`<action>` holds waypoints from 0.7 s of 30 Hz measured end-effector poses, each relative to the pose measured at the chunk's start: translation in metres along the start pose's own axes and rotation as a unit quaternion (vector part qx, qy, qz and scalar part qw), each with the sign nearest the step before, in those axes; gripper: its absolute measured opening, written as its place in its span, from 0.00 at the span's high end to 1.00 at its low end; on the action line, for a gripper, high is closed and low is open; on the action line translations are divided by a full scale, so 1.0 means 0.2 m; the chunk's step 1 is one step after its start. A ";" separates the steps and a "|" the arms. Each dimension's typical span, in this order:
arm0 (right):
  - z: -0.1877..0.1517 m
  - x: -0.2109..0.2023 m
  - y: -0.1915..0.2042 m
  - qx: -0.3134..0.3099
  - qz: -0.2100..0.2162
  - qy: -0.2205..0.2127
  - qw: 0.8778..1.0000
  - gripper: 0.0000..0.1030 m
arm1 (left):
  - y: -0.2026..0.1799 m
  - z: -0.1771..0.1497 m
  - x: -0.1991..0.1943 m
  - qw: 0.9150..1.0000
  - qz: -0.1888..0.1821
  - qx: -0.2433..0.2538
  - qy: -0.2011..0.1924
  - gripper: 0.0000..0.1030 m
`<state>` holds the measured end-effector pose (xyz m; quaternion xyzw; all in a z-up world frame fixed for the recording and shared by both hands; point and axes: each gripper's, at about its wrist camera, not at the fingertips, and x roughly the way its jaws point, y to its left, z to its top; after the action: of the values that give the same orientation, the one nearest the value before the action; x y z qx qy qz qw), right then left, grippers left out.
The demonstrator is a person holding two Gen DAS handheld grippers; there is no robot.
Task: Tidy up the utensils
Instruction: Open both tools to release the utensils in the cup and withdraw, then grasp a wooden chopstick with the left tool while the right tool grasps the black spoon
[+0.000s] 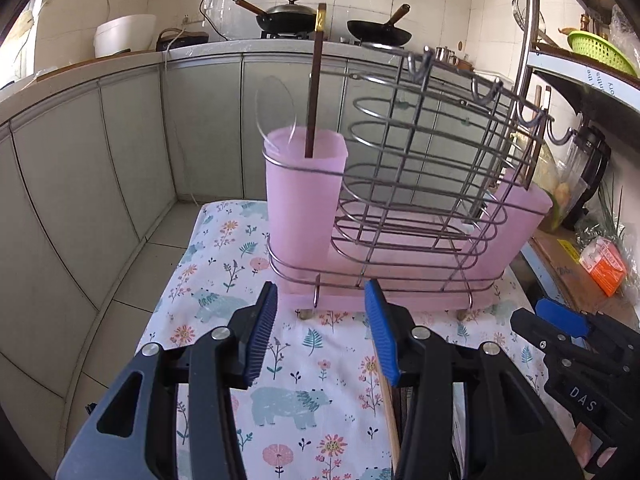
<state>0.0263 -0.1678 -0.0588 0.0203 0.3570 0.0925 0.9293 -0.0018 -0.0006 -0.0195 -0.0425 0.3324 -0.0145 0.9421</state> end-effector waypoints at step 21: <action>-0.10 0.17 0.02 0.023 0.022 0.089 0.996 0.61 | -0.09 -0.24 0.17 0.990 -0.052 0.016 0.132 0.56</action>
<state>0.0375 -0.1580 -0.0960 0.0414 0.4394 0.1065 0.8910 -0.0056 -0.0237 -0.0770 -0.0426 0.4504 -0.0745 0.8887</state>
